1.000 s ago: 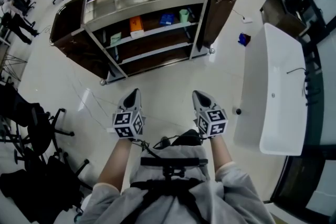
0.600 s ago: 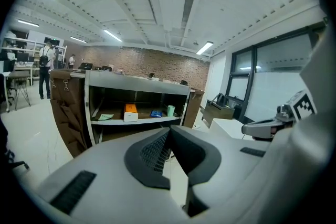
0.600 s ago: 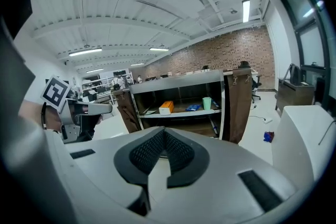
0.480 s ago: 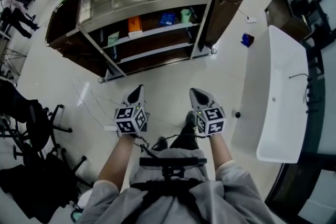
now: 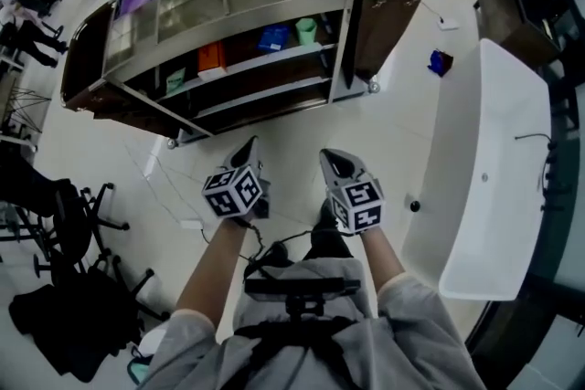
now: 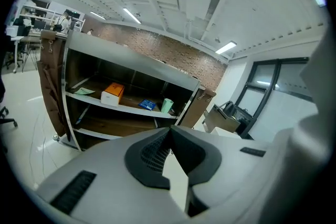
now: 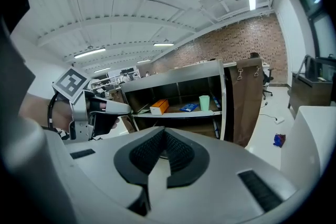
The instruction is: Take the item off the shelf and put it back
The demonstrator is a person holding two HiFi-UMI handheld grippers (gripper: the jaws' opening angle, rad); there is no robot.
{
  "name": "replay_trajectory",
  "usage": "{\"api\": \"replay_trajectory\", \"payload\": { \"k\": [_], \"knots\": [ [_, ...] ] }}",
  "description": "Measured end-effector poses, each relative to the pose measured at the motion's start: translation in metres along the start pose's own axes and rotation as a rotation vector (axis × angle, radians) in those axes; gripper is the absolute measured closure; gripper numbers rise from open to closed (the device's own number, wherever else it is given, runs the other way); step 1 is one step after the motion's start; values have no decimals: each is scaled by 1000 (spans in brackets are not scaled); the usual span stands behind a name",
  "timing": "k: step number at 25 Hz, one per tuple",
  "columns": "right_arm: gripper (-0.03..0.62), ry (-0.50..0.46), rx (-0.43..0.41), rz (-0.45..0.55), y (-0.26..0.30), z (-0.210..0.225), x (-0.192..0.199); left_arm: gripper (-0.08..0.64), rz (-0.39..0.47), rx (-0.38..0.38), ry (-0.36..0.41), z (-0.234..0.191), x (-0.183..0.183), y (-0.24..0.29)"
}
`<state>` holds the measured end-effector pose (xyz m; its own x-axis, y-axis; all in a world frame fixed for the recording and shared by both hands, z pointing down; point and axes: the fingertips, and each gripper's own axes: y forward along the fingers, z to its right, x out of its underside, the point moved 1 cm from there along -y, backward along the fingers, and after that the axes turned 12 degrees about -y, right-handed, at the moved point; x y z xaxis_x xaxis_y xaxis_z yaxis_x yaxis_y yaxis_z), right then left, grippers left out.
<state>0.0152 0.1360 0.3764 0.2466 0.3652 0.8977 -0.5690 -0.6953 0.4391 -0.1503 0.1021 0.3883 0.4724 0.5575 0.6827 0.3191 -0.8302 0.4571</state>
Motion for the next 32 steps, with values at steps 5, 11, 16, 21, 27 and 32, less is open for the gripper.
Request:
{"api": "replay_trajectory", "payload": {
  "k": [5,11,16,21,27,32],
  "knots": [
    [583,-53,-68,-26,28,36,-4,554,-4,-6,-92,16,-9,54],
    [583,-54,-83,-19,64,56,-15,554,-40,-9,-201,6,-20,105],
    [583,-60,-46,-35,94,67,-19,552,-71,-16,-314,-17,-32,153],
    [583,-51,-16,-41,128,78,-24,552,-101,-23,-397,-40,-44,203],
    [583,-29,-12,-29,164,84,-29,484,-123,-7,-412,-58,-55,252],
    [583,-23,-27,-42,183,84,-22,399,-134,1,-423,-70,-61,282]
  ]
}}
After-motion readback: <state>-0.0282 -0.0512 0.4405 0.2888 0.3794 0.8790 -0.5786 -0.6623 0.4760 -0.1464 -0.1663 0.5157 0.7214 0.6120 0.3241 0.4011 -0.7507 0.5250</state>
